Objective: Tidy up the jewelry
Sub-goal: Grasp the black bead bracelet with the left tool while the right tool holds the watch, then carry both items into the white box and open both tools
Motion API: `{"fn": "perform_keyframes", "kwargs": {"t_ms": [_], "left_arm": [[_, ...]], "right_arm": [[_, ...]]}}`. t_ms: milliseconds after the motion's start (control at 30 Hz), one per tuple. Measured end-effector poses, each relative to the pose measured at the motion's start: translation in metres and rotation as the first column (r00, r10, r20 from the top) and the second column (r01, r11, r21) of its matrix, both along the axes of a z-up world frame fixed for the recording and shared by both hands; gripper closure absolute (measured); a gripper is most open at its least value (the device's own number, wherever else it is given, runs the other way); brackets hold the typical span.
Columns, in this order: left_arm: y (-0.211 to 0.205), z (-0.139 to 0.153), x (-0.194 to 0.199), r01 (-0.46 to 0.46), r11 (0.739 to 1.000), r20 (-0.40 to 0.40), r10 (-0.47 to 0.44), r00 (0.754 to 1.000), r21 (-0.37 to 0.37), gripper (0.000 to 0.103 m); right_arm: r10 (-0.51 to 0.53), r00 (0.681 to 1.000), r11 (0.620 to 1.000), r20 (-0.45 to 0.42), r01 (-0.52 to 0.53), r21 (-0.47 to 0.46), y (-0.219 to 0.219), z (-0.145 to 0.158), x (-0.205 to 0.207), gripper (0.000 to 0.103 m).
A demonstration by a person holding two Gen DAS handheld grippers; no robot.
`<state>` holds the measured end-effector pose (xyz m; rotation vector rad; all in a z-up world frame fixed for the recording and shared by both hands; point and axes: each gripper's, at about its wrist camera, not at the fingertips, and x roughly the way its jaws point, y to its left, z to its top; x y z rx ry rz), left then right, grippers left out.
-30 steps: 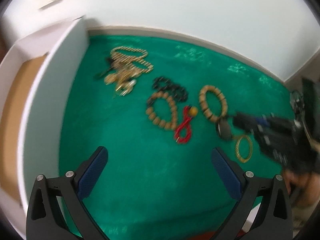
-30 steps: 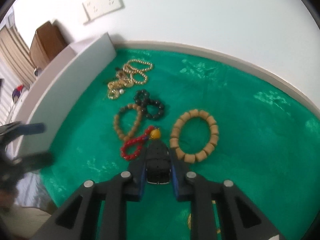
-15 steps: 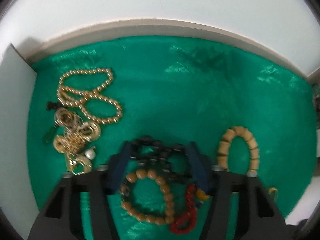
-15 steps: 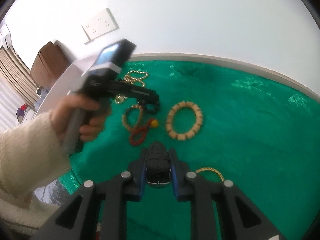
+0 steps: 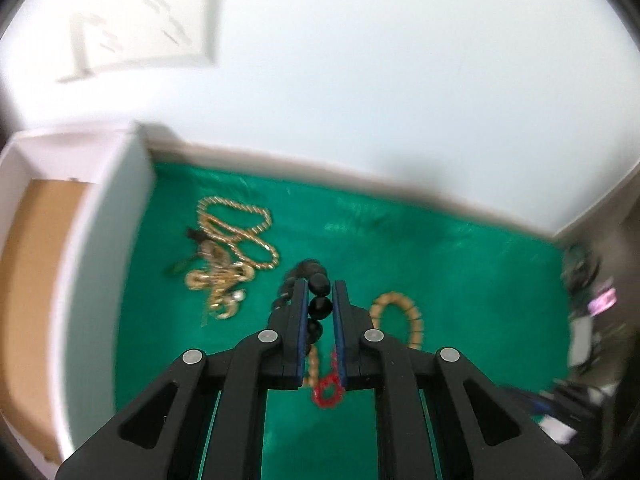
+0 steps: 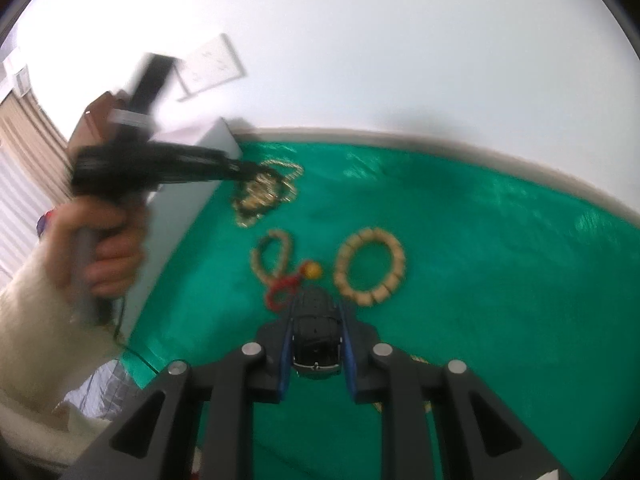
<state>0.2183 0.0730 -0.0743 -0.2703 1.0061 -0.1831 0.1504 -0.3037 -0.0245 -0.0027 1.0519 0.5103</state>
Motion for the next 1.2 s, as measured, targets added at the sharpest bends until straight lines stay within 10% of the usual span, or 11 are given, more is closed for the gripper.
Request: {"fn": "perform_keyframes", "kwargs": {"t_ms": [333,633,1000,1200], "left_arm": [[0.155,0.083,-0.095,-0.261,0.965,0.042,0.259,0.965,0.039,0.093],[0.261,0.022,-0.14,-0.458,0.878,-0.043,0.468,0.883,0.14,0.093],[0.292,-0.038,-0.167,-0.436,0.877,-0.112,0.463,0.879,0.203,0.091],[0.294,-0.029,-0.18,-0.444,0.872,-0.044,0.462,0.886,0.207,0.033]], "right_arm": [[0.287,0.953,0.949,0.098,-0.296,0.107,0.15,0.062,0.022,0.082],[0.495,0.868,0.859,0.042,-0.496,0.126,0.326,0.034,0.019,0.082],[0.517,0.853,0.856,-0.068,-0.514,0.055,0.415,-0.016,-0.004,0.078],[0.444,0.895,0.895,-0.033,-0.442,0.056,0.41,0.002,-0.006,0.056]]}}
